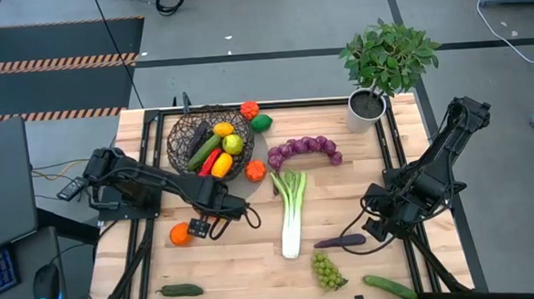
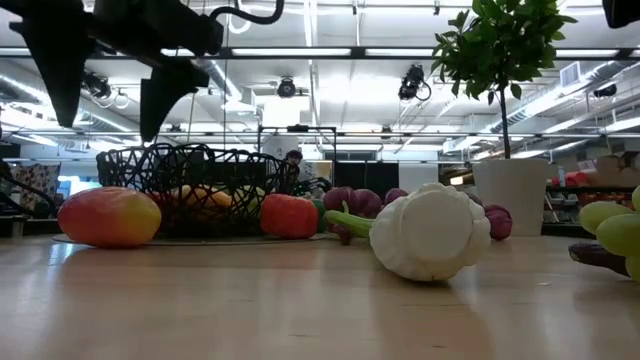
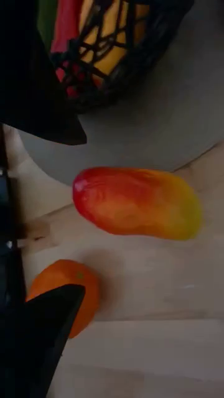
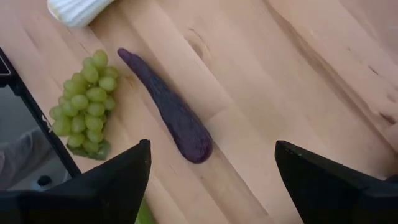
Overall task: Build produce basket
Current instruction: Put the orange mango into the wire basket
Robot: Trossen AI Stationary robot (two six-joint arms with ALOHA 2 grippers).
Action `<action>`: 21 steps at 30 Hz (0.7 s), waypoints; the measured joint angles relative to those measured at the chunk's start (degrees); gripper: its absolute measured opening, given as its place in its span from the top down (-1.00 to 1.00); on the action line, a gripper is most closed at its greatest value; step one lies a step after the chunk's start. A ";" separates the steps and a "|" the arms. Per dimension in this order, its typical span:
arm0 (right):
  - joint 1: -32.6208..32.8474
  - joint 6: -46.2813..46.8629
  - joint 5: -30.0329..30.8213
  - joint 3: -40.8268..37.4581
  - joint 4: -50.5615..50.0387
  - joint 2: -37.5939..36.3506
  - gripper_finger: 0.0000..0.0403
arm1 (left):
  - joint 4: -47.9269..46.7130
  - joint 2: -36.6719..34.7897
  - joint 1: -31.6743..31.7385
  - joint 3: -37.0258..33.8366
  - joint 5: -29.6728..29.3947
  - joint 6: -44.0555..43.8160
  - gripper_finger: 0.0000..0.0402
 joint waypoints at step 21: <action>-0.02 -0.02 -0.94 0.00 0.08 0.01 -0.71 | 12.33 0.00 -0.37 -10.14 0.22 -3.22 -0.95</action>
